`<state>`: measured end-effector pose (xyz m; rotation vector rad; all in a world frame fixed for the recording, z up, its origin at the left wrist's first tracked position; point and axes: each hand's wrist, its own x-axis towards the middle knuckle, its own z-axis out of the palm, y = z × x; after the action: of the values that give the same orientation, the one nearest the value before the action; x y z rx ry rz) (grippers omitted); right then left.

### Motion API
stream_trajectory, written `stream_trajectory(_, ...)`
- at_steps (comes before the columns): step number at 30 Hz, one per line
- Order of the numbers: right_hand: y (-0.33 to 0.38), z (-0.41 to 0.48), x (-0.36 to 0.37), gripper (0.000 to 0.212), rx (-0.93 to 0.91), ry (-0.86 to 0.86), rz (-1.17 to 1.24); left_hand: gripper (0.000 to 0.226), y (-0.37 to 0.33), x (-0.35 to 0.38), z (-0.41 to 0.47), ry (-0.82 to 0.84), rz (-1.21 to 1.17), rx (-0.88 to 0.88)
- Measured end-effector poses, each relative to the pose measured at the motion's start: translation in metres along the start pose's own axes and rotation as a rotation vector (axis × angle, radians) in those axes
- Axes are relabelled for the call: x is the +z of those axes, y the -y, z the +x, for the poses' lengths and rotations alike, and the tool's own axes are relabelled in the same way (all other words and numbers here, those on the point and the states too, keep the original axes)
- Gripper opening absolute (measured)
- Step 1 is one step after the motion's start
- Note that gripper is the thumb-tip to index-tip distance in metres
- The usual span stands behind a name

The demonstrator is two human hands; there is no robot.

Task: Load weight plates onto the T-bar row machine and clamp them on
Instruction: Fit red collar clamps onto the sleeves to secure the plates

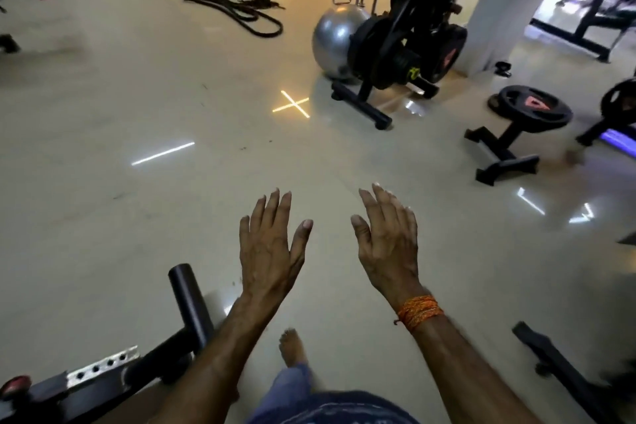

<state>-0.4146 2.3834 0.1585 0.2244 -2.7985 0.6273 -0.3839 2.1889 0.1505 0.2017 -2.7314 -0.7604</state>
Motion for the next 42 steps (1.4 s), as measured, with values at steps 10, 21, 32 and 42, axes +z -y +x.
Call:
stream_trajectory(10, 0.068, 0.244, 0.100, 0.050, -0.114, 0.063, 0.107, 0.064, 0.082, -0.005, 0.232, -0.068, 0.050, -0.115)
stream_trajectory(21, 0.202, 0.503, 0.260, 0.052, -0.399, 0.286, 0.266, 0.067, 0.222, -0.029, 0.436, -0.202, 0.174, -0.470)
stream_trajectory(32, 0.428, 0.649, 0.415, 0.057, -0.752, 0.461, 0.293, 0.069, 0.423, -0.096, 0.569, -0.413, 0.161, -0.752)
stream_trajectory(42, 0.675, 0.713, 0.534, 0.053, -0.932, 0.522, 0.335, 0.071, 0.616, -0.225, 0.642, -0.539, 0.195, -0.917)
